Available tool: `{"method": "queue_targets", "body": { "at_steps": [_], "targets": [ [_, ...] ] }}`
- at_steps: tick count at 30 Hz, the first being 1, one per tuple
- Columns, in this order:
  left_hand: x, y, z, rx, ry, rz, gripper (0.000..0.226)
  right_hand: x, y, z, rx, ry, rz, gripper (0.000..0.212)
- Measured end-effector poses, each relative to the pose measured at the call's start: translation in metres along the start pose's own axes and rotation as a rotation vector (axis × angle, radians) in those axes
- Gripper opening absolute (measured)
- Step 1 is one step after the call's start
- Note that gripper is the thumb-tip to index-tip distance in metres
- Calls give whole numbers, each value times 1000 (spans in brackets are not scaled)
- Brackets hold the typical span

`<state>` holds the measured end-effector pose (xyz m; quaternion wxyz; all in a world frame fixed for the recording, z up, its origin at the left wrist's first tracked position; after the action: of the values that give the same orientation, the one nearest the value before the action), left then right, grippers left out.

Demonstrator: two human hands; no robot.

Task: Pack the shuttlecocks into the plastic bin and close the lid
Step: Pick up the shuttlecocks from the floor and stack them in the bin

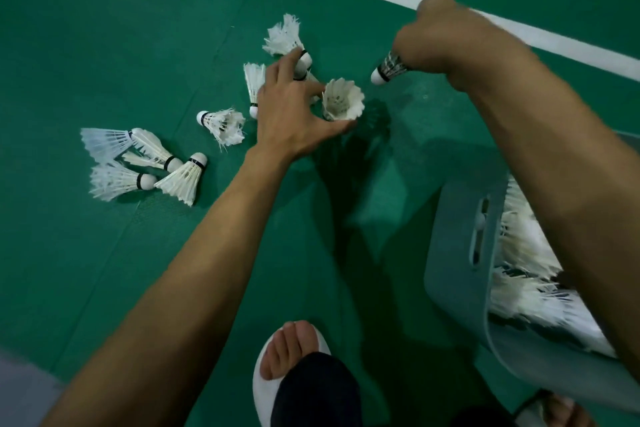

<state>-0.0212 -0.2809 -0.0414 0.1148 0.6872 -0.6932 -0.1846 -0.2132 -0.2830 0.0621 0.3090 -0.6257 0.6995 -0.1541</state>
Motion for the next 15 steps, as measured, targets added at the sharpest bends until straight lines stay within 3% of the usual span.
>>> {"method": "queue_targets", "body": {
  "at_steps": [3,7,15],
  "targets": [
    [0,10,14,-59,8,-51,58,-16,9,-21,168,103,50,10],
    [-24,20,13,-161,102,-159,38,-47,19,-52,396,223,94,56],
    [-108,83,-50,-498,238,-196,42,-155,41,-109,635,305,1,29]
  ]
}}
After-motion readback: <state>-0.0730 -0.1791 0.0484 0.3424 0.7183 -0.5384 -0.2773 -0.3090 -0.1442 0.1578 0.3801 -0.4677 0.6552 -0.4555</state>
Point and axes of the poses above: each hand's wrist, its own x-axis towards the middle knuckle, its own z-axis out of the palm, y = z × x, the point moved 3 cm from there along x, towards the middle knuckle, and after that the axes turned 15 degrees about -z, right-handed, at the moved point
